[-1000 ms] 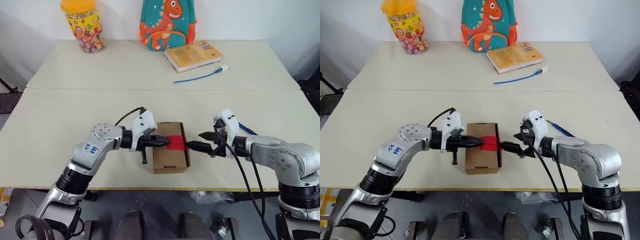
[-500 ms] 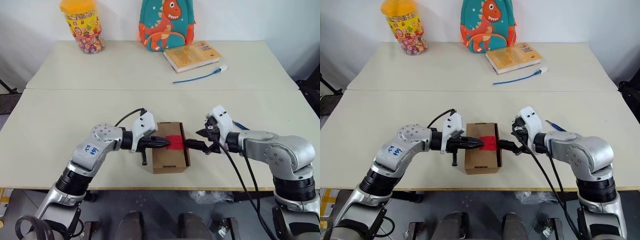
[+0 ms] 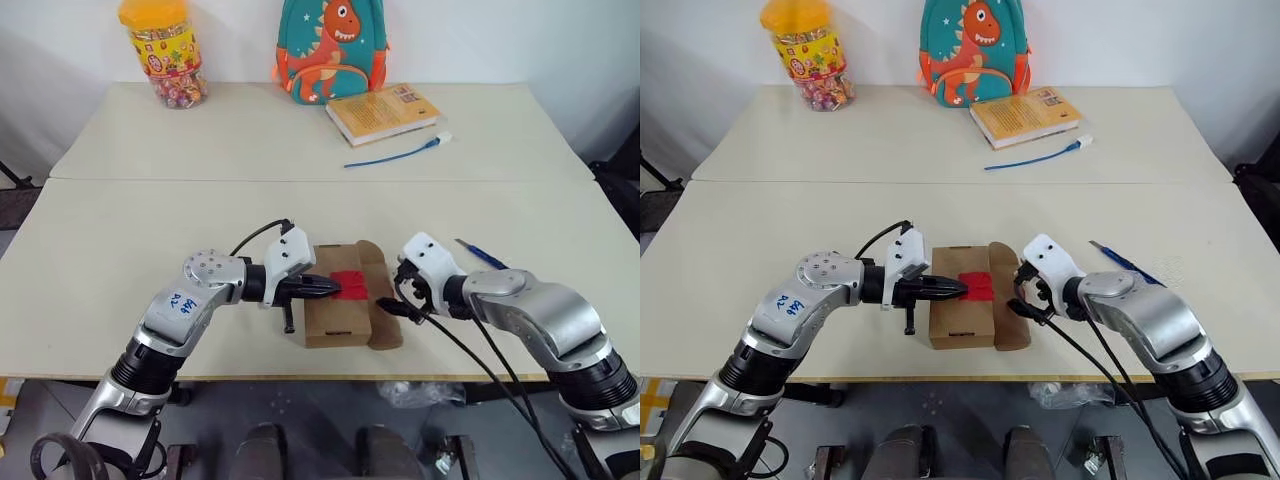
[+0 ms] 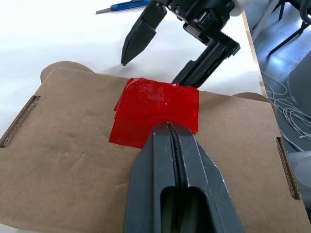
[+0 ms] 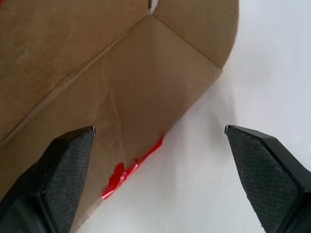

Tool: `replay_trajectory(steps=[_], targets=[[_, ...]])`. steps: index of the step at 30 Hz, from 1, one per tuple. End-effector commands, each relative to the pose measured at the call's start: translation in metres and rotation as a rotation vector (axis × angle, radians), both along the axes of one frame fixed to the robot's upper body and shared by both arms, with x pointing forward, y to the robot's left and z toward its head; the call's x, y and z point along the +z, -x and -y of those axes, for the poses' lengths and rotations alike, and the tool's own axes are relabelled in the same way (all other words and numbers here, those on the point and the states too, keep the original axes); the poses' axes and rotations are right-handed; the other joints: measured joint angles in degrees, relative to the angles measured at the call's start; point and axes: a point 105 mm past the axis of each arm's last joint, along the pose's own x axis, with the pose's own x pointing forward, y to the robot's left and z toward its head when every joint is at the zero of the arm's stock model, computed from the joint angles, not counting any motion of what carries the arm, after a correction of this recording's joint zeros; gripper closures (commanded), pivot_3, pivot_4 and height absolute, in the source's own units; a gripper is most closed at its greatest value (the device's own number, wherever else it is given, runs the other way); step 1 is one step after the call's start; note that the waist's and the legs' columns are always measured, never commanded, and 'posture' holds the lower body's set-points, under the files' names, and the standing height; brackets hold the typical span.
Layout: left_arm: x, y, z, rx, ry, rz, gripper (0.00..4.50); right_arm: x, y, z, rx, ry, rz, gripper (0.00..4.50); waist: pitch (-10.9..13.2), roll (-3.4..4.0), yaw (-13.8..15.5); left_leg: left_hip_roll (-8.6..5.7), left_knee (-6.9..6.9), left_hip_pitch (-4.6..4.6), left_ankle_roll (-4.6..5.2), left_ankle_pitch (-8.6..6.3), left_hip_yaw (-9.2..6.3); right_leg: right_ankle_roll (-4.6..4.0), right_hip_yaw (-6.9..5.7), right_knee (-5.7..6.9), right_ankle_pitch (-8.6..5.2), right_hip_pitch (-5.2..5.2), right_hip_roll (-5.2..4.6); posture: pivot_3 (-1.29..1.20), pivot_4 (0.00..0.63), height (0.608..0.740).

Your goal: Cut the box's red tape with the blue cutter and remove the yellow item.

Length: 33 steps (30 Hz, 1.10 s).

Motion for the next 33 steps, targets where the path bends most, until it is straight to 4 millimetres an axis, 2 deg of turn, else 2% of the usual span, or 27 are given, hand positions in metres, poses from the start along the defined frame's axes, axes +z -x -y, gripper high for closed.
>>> replay_trajectory(steps=[1,6,11,14,18,23,26,31,33], targets=[[-0.021,0.005,-0.002,0.014,-0.052,-0.067,4.50,-0.017,0.006,-0.002,0.010,0.002,-0.031,0.03,-0.03,-0.05,-0.10,0.01,0.00,0.06,0.02,-0.01,0.00,0.00,0.00,-0.01,0.00,0.06,0.00,0.00,0.150,0.740],[-0.021,0.005,-0.006,0.023,-0.052,-0.072,4.50,0.012,-0.001,0.016,0.005,-0.238,-0.051,0.03,-0.04,-0.06,0.04,0.02,0.00,0.16,0.09,-0.06,-0.02,0.00,-0.02,-0.05,0.00,0.21,0.00,0.00,0.150,0.740],[-0.022,0.003,-0.006,0.031,-0.035,-0.081,4.50,0.003,-0.002,0.020,0.025,-0.499,-0.330,0.03,-0.04,-0.06,-0.06,0.02,-0.01,0.17,0.10,-0.06,-0.02,0.00,-0.02,-0.10,0.00,0.23,0.01,0.00,0.150,0.740],[-0.022,0.003,-0.005,0.031,-0.031,-0.085,4.50,-0.008,-0.007,0.011,0.028,-0.528,-0.445,0.03,-0.04,-0.06,-0.19,0.05,-0.01,0.19,0.09,-0.06,-0.01,0.00,-0.02,-0.09,0.00,0.24,0.02,0.00,0.150,0.740],[-0.022,0.003,-0.006,0.029,-0.032,-0.085,4.50,-0.010,-0.017,-0.005,0.051,-0.559,-0.504,0.03,-0.06,-0.08,-0.64,0.07,0.00,0.31,0.09,-0.06,0.00,0.00,-0.01,-0.03,0.00,0.30,0.04,0.00,0.150,0.740],[-0.021,0.001,-0.010,0.042,-0.032,-0.083,4.50,-0.018,-0.011,-0.017,0.126,-0.495,-0.562,0.03,-0.08,-0.09,-0.91,0.07,-0.02,0.32,0.07,-0.06,0.00,0.00,-0.01,-0.03,0.00,0.30,0.03,0.00,0.150,0.740],[-0.020,0.001,-0.012,0.054,-0.031,-0.080,4.50,-0.029,-0.015,-0.023,0.124,-0.454,-0.590,0.67,-0.10,-0.12,-1.30,0.07,-0.02,0.32,0.06,-0.06,0.00,0.00,-0.02,-0.03,0.00,0.31,0.03,0.00,0.150,0.740],[-0.021,0.003,-0.014,0.059,-0.029,-0.082,4.50,-0.032,-0.015,-0.029,0.148,-0.443,-0.628,2.38,-0.17,-0.12,-1.50,0.10,-0.07,0.38,0.04,-0.07,0.01,-0.01,-0.01,-0.03,0.00,0.33,0.05,0.00,0.150,0.740],[-0.021,0.003,-0.015,0.061,-0.030,-0.082,4.50,-0.031,-0.012,-0.035,0.163,-0.459,-0.664,2.38,-0.17,-0.11,-1.54,0.11,-0.08,0.38,0.01,-0.08,0.02,-0.01,-0.01,-0.04,0.00,0.32,0.06,0.00,0.150,0.740]])
